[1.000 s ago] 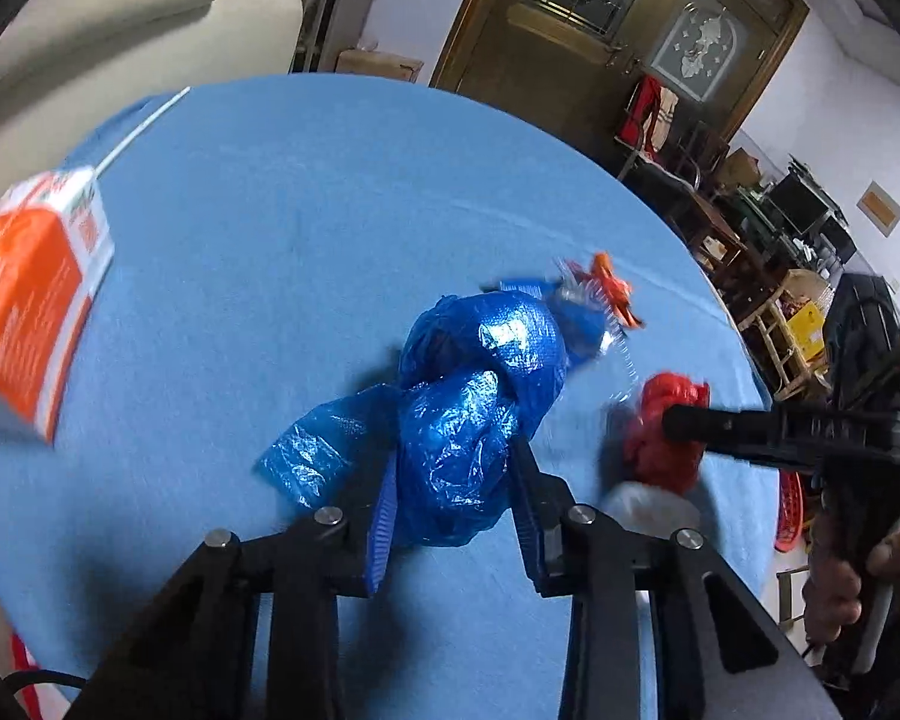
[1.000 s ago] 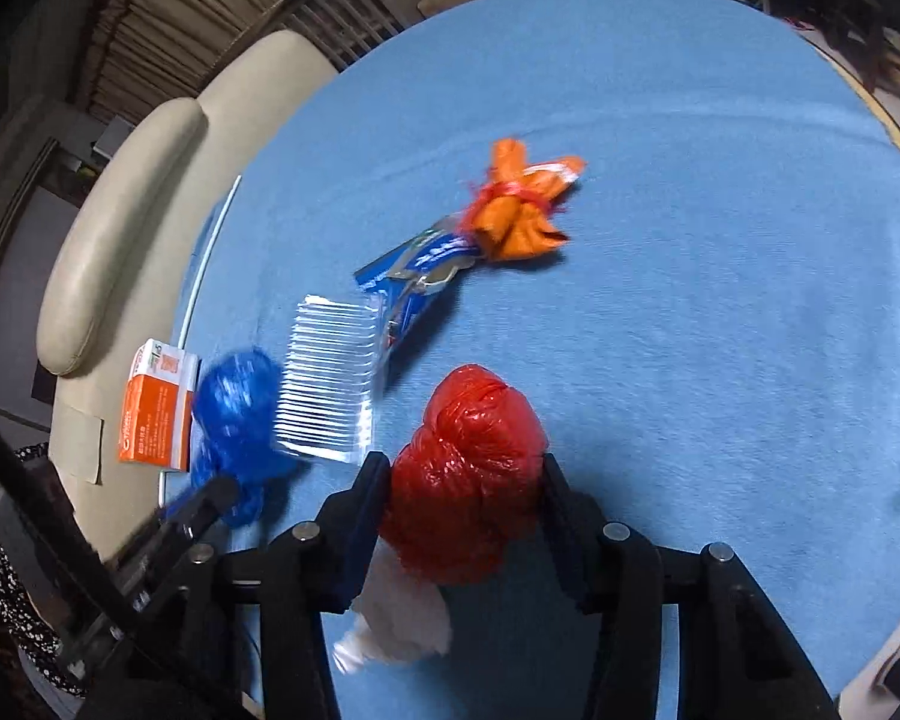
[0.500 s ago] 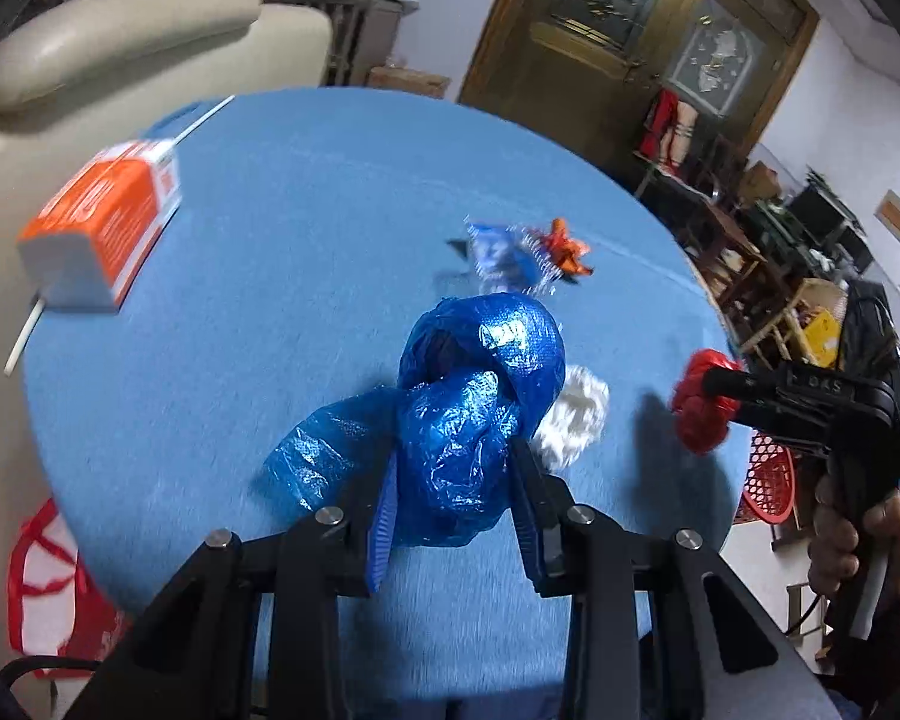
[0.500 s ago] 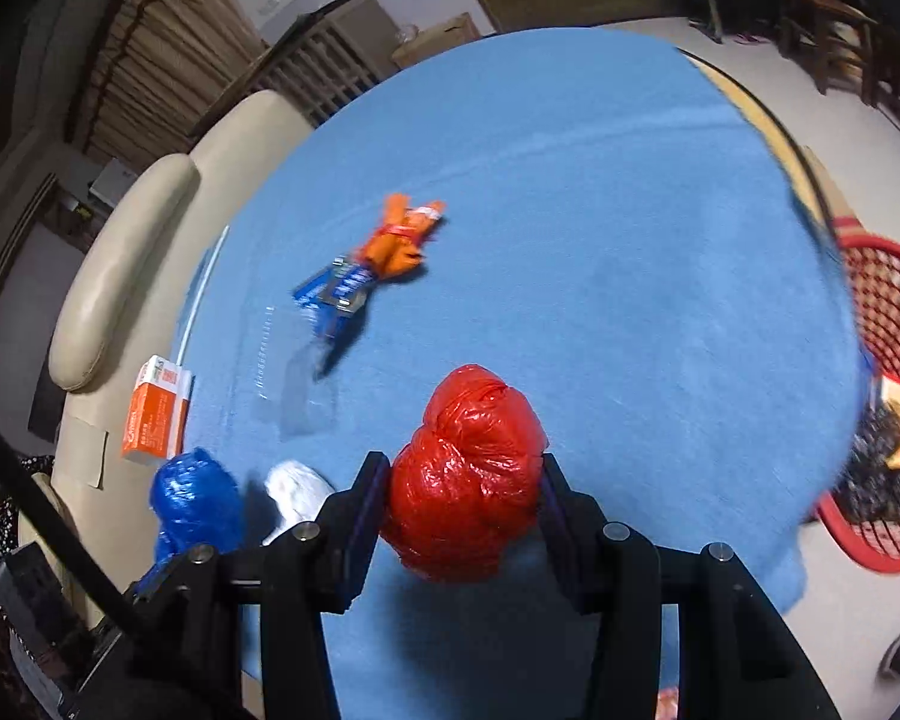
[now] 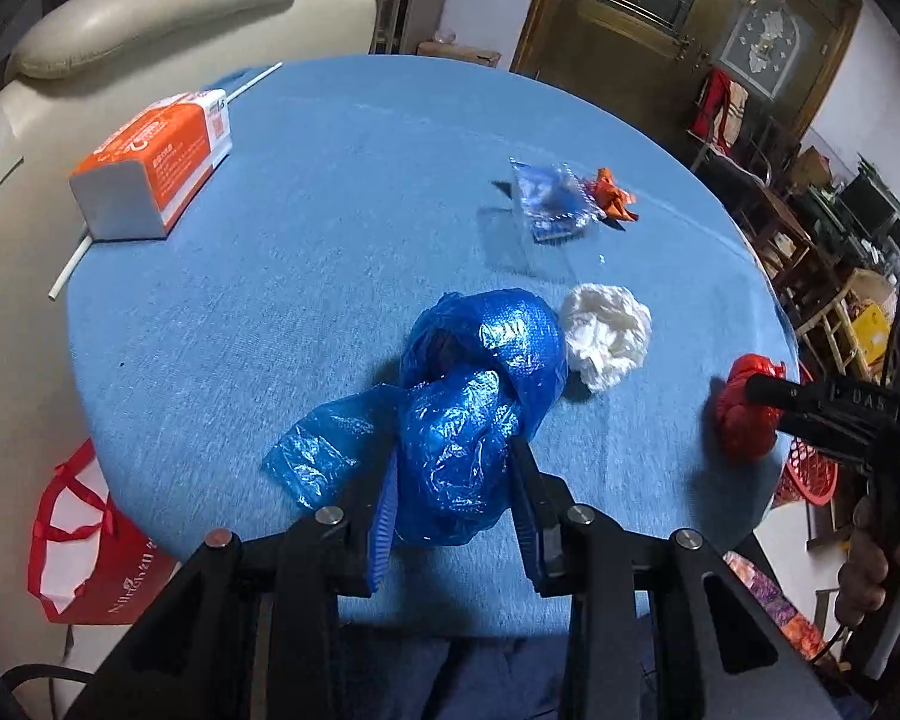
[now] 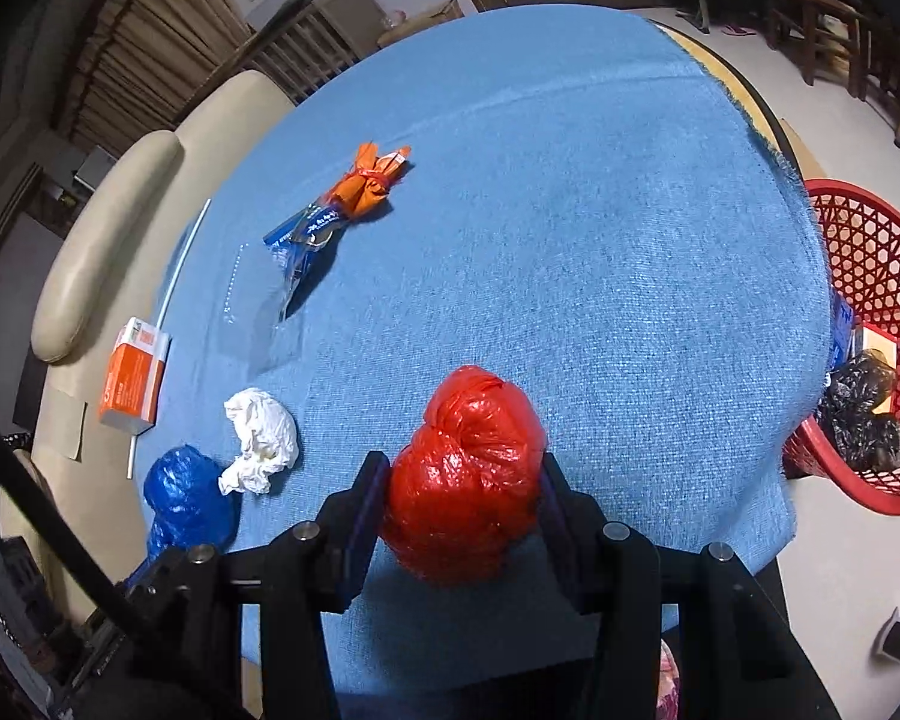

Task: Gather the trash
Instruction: 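Grasp the red plastic bag with the right tool while the left tool grasps the blue bag, then lift the red bag and blue bag off the table with both tools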

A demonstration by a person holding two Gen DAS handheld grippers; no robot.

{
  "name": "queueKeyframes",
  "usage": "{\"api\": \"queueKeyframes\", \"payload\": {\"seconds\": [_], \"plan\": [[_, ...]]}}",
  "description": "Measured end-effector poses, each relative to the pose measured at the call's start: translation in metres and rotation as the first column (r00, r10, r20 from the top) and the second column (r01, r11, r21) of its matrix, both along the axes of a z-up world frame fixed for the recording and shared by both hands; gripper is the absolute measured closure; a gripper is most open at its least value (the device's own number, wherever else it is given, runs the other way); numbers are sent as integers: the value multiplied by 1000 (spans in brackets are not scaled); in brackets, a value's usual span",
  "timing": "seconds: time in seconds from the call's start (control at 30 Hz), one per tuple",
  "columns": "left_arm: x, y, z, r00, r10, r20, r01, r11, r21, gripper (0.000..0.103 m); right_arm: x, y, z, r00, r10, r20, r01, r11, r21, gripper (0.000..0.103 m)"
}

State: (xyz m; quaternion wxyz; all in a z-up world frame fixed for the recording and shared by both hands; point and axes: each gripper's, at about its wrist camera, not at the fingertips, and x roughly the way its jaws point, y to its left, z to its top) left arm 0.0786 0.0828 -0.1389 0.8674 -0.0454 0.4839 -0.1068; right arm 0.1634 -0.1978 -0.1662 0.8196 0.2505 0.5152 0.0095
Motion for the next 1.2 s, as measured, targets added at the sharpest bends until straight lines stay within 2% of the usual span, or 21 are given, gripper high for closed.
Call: {"api": "queueKeyframes", "payload": {"seconds": [0.27,0.5,0.8,1.03,1.2], "plan": [[-29,-5,29,996,-30,87,23,997,75,67,-9,-4,6,1000,-13,8,12,1000,25,52],[-51,-18,80,975,-53,214,29,993,114,67,-27,-4,31,996,-9,94,9,1000,1,52],[-66,-21,145,937,-53,346,34,998,62,67,-49,3,68,966,8,260,10,998,-67,52],[-76,-26,166,922,-49,383,37,999,38,67,-66,8,89,929,43,368,2,993,-121,52],[-78,-33,169,915,-63,399,49,998,45,67,-70,9,91,921,57,386,-11,993,-118,52]]}}
